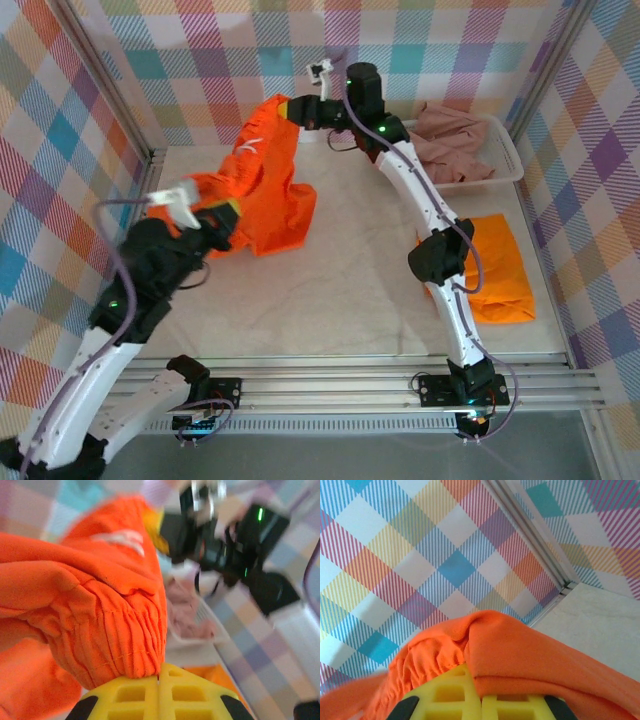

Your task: Fold and stack the shorts

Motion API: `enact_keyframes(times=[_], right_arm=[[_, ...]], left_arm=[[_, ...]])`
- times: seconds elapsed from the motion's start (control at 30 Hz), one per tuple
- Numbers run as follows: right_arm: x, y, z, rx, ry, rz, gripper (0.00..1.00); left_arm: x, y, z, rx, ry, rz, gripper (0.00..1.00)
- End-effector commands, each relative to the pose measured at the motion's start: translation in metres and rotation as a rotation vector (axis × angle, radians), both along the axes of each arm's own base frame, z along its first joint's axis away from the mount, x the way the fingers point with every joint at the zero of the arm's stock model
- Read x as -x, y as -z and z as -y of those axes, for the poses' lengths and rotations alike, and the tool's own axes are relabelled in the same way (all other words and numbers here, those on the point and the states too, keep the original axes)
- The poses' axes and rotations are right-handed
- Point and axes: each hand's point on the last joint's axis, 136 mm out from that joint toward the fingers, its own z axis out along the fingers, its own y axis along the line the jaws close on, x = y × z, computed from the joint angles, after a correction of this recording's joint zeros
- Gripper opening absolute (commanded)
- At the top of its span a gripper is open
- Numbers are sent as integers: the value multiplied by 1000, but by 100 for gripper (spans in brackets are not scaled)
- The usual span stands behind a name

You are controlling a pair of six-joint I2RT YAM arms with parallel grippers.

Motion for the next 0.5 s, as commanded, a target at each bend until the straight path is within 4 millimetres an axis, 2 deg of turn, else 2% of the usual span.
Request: enact_keyframes(times=[0.0,0.03,0.13,0.17,0.27,0.33,0.37,0.43,0.47], right_arm=[[-5,-24,47,33,61,78,3],[-5,-16,52,61,65,68,4],[-4,23,70,186,105,17,11],[-2,30,77,225,137,16,16],[5,66,103,346,244,-14,35],[12,86,125,413,343,-35,42],[18,96,136,441,385,-48,50],[32,112,158,484,468,-91,62],[41,121,168,496,508,-127,65]], left_arm=[[6,27,52,-29,81,37,0],[10,38,69,-44,108,29,0],[24,80,125,-72,202,-28,0],[28,92,142,-64,239,-64,3],[36,124,185,-47,362,-168,30],[36,130,192,-56,377,-201,46],[34,128,188,-67,359,-198,57],[28,117,166,-83,283,-175,82],[21,113,146,-90,215,-180,91]])
